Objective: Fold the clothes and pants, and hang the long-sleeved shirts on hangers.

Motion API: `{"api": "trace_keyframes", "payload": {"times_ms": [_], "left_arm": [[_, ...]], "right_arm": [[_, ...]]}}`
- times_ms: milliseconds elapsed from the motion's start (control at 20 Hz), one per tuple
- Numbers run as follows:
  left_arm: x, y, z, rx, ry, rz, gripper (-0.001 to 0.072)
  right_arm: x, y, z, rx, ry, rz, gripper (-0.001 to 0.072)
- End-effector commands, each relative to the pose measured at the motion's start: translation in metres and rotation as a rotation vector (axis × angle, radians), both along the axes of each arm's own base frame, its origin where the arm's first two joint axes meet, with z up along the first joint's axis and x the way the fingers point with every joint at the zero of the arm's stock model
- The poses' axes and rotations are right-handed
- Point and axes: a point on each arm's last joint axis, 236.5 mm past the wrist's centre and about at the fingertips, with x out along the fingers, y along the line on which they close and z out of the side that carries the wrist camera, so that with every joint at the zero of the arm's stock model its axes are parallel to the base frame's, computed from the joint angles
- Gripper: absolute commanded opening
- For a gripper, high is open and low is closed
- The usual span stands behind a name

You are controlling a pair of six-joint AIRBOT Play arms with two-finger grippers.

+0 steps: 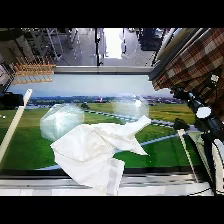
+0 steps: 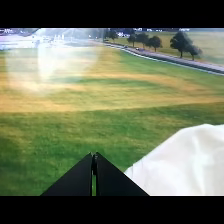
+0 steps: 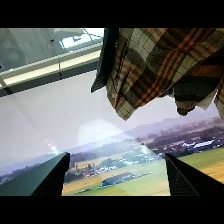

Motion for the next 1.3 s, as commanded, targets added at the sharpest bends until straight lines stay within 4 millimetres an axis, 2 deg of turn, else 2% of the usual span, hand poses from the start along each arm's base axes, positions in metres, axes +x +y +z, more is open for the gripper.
{"api": "trace_keyframes", "payload": {"times_ms": [0, 550, 650, 850, 1100, 1250], "left_arm": [[0.000, 0.000, 0.000, 0.000, -0.001, 0.000, 0.0007], [0.000, 0.000, 0.001, 0.000, -0.005, 0.000, 0.0008], [0.009, -0.004, 0.008, -0.021, -0.051, -0.002, 0.0008], [0.013, -0.012, 0.010, -0.050, -0.070, -0.016, 0.0008], [0.014, -0.011, 0.009, -0.050, -0.067, -0.016, 0.0008], [0.022, -0.010, 0.016, -0.043, -0.113, -0.013, 0.0008]], "right_arm": [[0.000, 0.001, 0.001, -0.002, -0.001, 0.002, 0.0682], [0.000, 0.001, 0.001, -0.001, -0.001, 0.002, 0.0682], [0.000, 0.001, 0.001, -0.001, -0.001, 0.002, 0.0682], [0.000, 0.001, 0.001, -0.002, -0.002, 0.001, 0.0682], [0.001, 0.001, 0.002, 0.006, -0.009, -0.003, 0.0682], [0.001, 0.003, 0.002, 0.012, -0.009, 0.001, 0.0682]]}}
